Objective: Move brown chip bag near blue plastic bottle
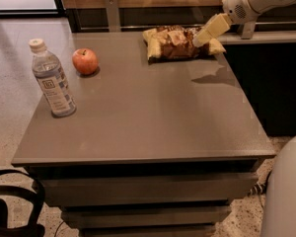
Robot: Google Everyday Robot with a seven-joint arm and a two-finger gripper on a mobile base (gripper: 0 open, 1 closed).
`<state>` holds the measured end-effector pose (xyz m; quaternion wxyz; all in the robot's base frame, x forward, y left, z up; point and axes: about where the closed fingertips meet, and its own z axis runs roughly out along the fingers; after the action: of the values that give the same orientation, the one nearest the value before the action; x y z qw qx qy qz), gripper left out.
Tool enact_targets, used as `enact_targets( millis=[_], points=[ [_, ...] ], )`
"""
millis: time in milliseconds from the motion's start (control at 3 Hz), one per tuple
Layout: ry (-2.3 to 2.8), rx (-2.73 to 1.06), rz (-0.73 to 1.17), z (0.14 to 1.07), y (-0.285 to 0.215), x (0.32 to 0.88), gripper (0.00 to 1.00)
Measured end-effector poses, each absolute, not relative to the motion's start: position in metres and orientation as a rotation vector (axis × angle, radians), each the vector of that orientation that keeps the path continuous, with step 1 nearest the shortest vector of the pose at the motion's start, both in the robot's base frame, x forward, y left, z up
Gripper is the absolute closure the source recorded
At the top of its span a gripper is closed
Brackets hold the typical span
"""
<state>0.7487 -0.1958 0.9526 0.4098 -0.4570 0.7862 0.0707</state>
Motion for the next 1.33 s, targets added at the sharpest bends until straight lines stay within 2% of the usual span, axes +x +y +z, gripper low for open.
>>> enact_targets(
  millis=[667, 1333],
  points=[
    [1.997, -1.172, 0.262, 0.91, -0.132, 0.812, 0.0],
    [2.123, -1.144, 0.293, 0.845, -0.109, 0.846, 0.0]
  ],
)
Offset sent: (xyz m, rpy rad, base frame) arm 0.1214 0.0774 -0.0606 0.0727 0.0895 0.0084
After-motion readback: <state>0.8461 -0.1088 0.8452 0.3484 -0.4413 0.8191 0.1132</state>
